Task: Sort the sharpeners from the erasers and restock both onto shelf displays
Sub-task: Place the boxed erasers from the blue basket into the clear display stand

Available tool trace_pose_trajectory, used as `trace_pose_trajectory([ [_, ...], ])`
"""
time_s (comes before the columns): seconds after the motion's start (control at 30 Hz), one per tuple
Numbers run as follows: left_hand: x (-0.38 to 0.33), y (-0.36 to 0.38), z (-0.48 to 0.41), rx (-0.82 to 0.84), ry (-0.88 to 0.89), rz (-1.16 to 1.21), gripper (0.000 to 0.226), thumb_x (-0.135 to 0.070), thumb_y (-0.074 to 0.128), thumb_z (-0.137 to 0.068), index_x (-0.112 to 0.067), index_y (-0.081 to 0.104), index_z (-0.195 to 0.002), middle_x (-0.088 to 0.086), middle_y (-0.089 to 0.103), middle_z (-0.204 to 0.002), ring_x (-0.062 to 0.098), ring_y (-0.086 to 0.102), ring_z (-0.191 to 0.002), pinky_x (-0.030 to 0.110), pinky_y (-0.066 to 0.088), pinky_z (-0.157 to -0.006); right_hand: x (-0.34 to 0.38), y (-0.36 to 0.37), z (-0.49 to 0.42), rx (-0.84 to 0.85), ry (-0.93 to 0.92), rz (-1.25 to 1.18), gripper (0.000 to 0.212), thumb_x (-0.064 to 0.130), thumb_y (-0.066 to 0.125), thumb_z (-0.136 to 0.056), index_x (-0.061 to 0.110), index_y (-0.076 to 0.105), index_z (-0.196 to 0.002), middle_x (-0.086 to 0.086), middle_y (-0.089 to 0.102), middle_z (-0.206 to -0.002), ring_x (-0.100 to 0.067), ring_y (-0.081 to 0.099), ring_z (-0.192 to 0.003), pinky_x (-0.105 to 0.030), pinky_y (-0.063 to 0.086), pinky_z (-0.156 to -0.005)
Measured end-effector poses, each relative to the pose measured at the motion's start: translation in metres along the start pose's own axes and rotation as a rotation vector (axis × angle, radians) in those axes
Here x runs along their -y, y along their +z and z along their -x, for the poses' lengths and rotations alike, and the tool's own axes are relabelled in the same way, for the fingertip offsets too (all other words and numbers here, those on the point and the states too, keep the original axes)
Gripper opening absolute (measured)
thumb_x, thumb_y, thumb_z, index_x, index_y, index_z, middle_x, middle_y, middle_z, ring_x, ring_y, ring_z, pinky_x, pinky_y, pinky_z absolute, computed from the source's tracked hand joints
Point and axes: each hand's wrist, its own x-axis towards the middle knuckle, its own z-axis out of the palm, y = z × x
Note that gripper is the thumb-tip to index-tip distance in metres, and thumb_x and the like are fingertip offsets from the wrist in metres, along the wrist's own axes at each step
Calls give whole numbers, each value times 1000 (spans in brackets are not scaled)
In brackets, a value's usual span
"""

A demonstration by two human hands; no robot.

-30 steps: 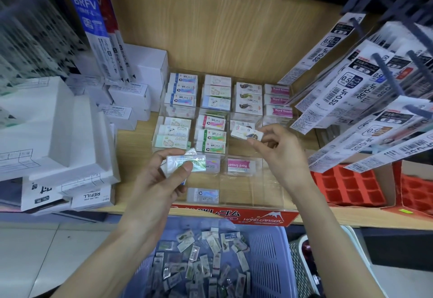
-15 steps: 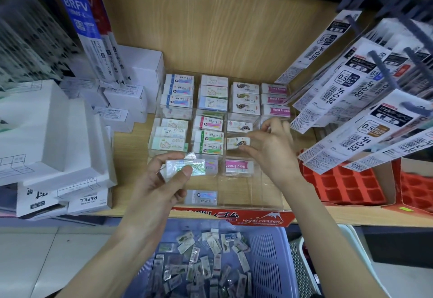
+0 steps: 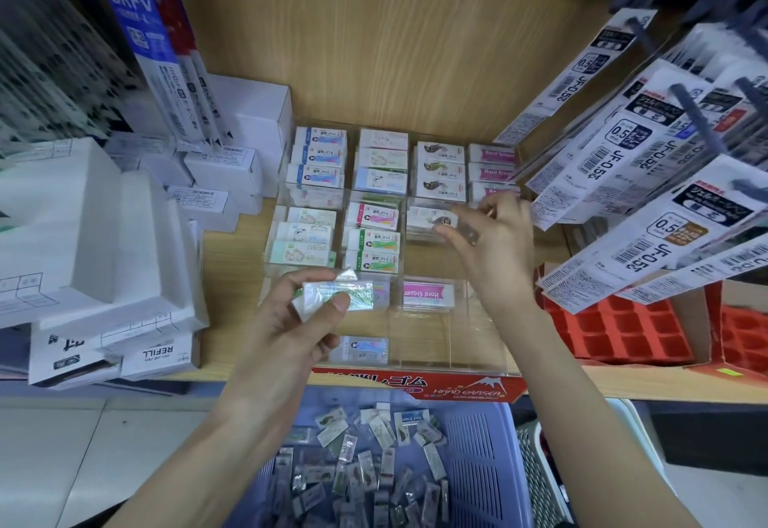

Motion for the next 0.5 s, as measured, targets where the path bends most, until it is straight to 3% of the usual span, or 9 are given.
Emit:
trace_pose_trajectory([
  [0.17, -2, -1, 1, 54, -6, -9, 23, -26, 71, -62, -32, 68, -84, 6, 38, -77, 19, 47, -75, 19, 48, -61, 3, 12, 3, -98, 72, 184, 29, 35, 81, -68, 12, 71, -83, -14, 58, -90, -35, 54, -87, -41, 42, -74],
  [0.37, -1, -1, 3, 101, -4, -29, 27, -32, 74, -58, -34, 69, -85, 6, 43, -94, 22, 43, -81, 21, 48, -64, 11, 4, 5, -23, 28, 144, 23, 34, 72, -79, 11, 73, -78, -11, 55, -98, -35, 48, -95, -42, 36, -82],
  [0.43, -2, 1, 4, 84, -7, -36, 31, -36, 74, -55, -35, 69, -85, 6, 47, -91, 21, 46, -81, 23, 47, -67, 27, -19, 19, 21, 51, -62, 31, 45, 61, -84, 18, 73, -89, -4, 53, -103, -28, 45, -103, -38, 35, -89],
  [0.5, -3, 4, 5, 69, -6, -51, 35, -38, 73, -56, -32, 69, -90, 0, 59, -85, 19, 51, -77, 26, 45, -68, 54, -48, 42, 205, 48, -484, 35, 52, 53, -84, 28, 67, -106, 7, 51, -106, -13, 46, -109, -24, 35, -95],
])
